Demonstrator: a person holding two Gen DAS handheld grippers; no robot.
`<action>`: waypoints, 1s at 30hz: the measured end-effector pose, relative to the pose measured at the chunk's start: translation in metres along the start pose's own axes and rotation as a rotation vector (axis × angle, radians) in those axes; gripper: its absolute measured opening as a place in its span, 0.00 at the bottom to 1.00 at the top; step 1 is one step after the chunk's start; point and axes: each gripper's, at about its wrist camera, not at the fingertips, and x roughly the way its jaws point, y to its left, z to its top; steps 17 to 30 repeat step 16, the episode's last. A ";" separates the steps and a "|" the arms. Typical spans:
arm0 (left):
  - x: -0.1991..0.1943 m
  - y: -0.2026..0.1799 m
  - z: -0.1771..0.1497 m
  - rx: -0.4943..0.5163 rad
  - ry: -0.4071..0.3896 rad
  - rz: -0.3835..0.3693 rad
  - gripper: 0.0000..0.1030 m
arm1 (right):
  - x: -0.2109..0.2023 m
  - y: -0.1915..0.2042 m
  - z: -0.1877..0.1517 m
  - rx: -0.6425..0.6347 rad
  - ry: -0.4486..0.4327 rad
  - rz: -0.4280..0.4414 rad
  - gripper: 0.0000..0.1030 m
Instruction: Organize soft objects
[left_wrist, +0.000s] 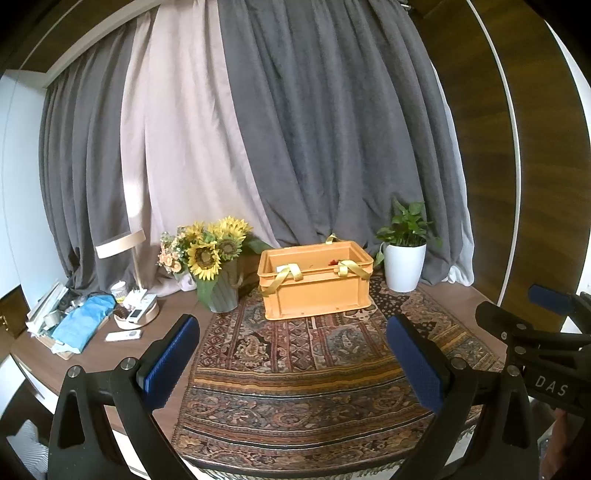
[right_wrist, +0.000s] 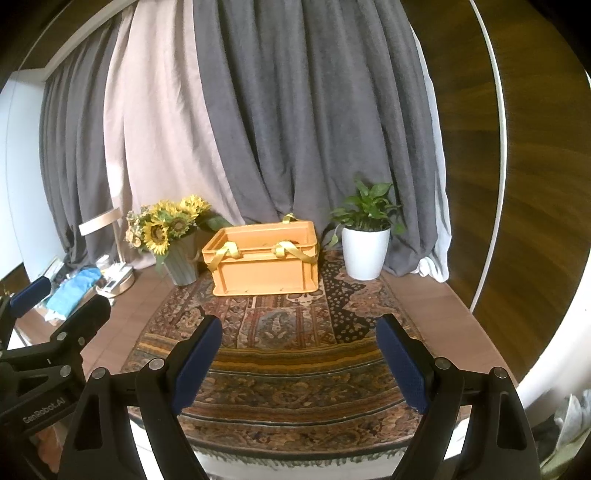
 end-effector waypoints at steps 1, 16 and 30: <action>0.000 -0.001 0.000 0.002 -0.001 0.000 1.00 | 0.000 -0.001 0.000 0.001 0.001 0.000 0.84; 0.005 -0.007 0.001 0.015 0.008 -0.017 1.00 | 0.003 -0.007 -0.001 0.016 0.011 -0.016 0.84; 0.005 -0.007 0.001 0.015 0.008 -0.017 1.00 | 0.003 -0.007 -0.001 0.016 0.011 -0.016 0.84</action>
